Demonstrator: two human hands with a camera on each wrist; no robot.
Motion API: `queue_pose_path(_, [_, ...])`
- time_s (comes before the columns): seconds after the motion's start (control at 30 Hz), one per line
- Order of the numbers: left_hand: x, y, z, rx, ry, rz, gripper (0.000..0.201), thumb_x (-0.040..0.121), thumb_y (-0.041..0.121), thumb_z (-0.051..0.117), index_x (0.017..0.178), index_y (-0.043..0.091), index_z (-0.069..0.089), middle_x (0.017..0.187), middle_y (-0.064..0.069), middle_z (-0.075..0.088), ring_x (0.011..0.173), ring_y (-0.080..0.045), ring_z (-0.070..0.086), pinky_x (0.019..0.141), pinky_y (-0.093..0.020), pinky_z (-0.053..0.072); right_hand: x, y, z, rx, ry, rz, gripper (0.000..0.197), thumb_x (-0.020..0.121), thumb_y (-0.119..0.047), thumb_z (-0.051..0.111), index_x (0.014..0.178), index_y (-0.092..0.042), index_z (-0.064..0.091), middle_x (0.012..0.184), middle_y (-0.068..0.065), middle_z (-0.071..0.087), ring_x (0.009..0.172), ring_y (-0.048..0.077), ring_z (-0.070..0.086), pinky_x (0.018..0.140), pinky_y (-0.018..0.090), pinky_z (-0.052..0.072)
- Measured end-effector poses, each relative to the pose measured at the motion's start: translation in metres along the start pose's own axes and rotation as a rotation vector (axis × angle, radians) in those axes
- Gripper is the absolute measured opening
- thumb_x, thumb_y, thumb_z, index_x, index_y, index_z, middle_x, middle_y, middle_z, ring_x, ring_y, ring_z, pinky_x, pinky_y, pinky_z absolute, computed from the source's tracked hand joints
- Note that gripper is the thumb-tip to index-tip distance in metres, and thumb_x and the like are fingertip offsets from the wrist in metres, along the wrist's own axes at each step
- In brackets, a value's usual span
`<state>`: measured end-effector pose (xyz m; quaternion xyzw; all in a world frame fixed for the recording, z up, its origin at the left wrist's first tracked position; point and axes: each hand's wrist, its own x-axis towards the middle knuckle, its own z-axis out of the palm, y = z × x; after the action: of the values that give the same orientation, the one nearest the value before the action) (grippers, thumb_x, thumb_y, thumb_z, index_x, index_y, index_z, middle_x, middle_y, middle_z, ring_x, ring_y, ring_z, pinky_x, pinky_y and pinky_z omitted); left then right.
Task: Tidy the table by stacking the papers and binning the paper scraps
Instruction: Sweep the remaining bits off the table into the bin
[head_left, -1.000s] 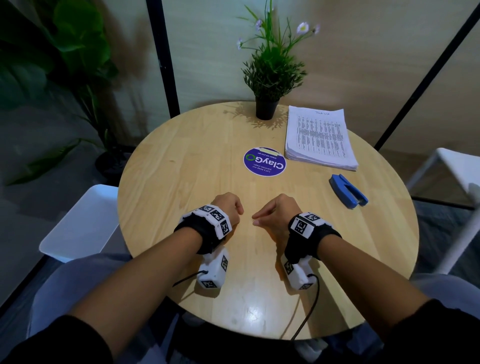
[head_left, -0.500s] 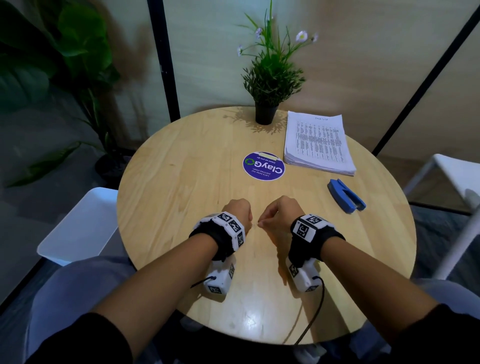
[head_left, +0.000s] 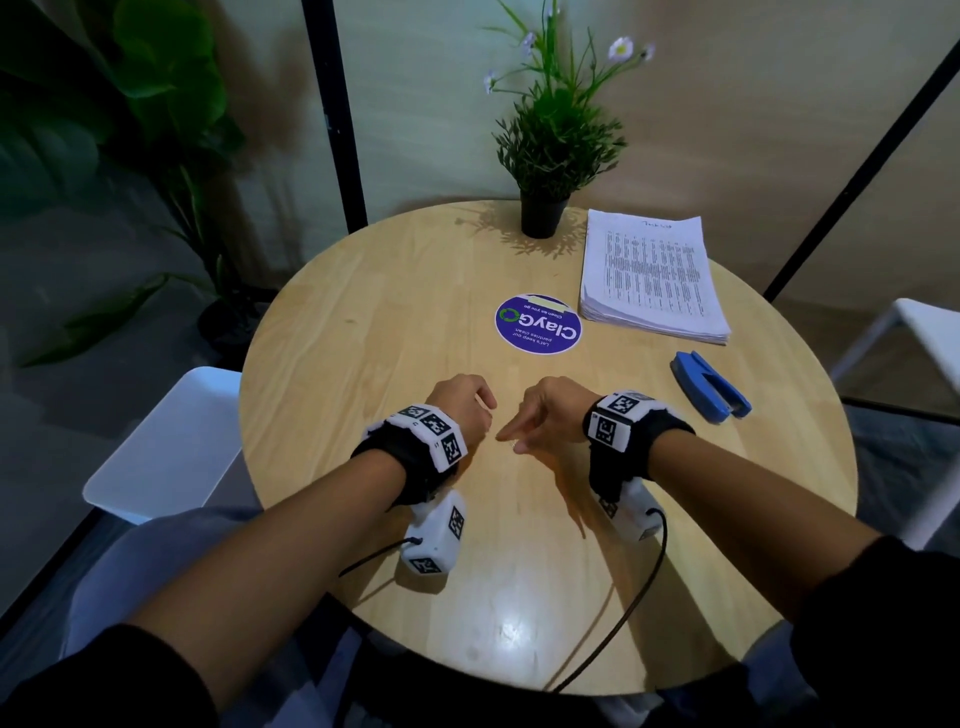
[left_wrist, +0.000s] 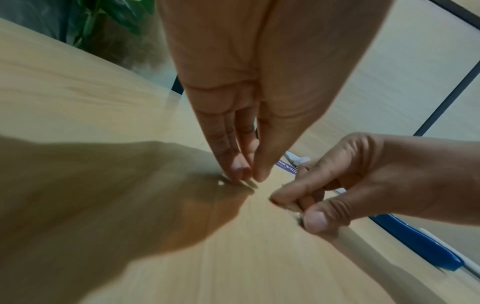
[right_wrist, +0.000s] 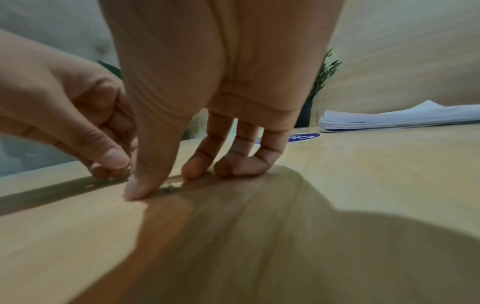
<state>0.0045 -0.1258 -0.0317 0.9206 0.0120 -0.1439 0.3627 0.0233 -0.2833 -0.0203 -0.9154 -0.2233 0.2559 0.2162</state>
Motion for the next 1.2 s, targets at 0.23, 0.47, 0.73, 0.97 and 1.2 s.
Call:
queue_pose_path(0.23, [-0.002, 0.002, 0.008, 0.045, -0.019, 0.012, 0.021, 0.083, -0.001, 0.057, 0.097, 0.009, 0.068, 0.102, -0.012, 0.073, 0.098, -0.027, 0.067, 0.087, -0.032, 0.051, 0.0, 0.012, 0.009, 0.131, 0.122, 0.074, 0.012, 0.072, -0.019, 0.08, 0.083, -0.016, 0.078, 0.071, -0.01, 0.069, 0.07, 0.003, 0.063, 0.069, 0.013, 0.045])
queue_pose_path(0.47, [-0.008, 0.007, 0.009, 0.061, -0.034, -0.006, 0.021, 0.084, 0.001, 0.057, 0.099, 0.009, 0.069, 0.106, -0.013, 0.071, 0.101, -0.028, 0.066, 0.085, -0.032, 0.052, -0.008, 0.003, 0.013, 0.061, 0.159, 0.112, 0.013, 0.078, -0.02, 0.074, 0.086, -0.009, 0.075, 0.089, 0.004, 0.074, 0.07, 0.004, 0.058, 0.066, 0.012, 0.044])
queue_pose_path(0.73, [-0.009, 0.006, 0.007, 0.124, -0.048, -0.003, 0.022, 0.086, 0.002, 0.057, 0.102, 0.01, 0.068, 0.109, -0.012, 0.07, 0.1, -0.029, 0.065, 0.085, -0.031, 0.05, -0.011, -0.004, 0.021, -0.126, 0.18, 0.109, 0.015, 0.087, -0.016, 0.06, 0.095, -0.008, 0.07, 0.102, 0.011, 0.067, 0.083, 0.018, 0.054, 0.078, 0.026, 0.045])
queue_pose_path(0.97, [-0.001, 0.005, 0.01, 0.296, -0.05, 0.037, 0.023, 0.085, 0.004, 0.06, 0.107, 0.011, 0.065, 0.113, -0.011, 0.065, 0.102, -0.028, 0.063, 0.084, -0.031, 0.049, -0.016, 0.005, 0.017, -0.034, 0.255, 0.139, 0.016, 0.087, -0.013, 0.052, 0.092, -0.004, 0.064, 0.086, 0.002, 0.057, 0.081, 0.017, 0.053, 0.071, 0.025, 0.041])
queue_pose_path(1.2, [0.006, 0.015, 0.016, 0.274, -0.069, 0.058, 0.016, 0.084, 0.002, 0.061, 0.094, 0.009, 0.072, 0.104, -0.012, 0.071, 0.096, -0.028, 0.066, 0.087, -0.032, 0.053, -0.023, 0.026, 0.012, 0.111, 0.286, 0.21, 0.015, 0.089, -0.012, 0.05, 0.093, -0.007, 0.064, 0.081, -0.005, 0.057, 0.08, 0.012, 0.052, 0.073, 0.022, 0.04])
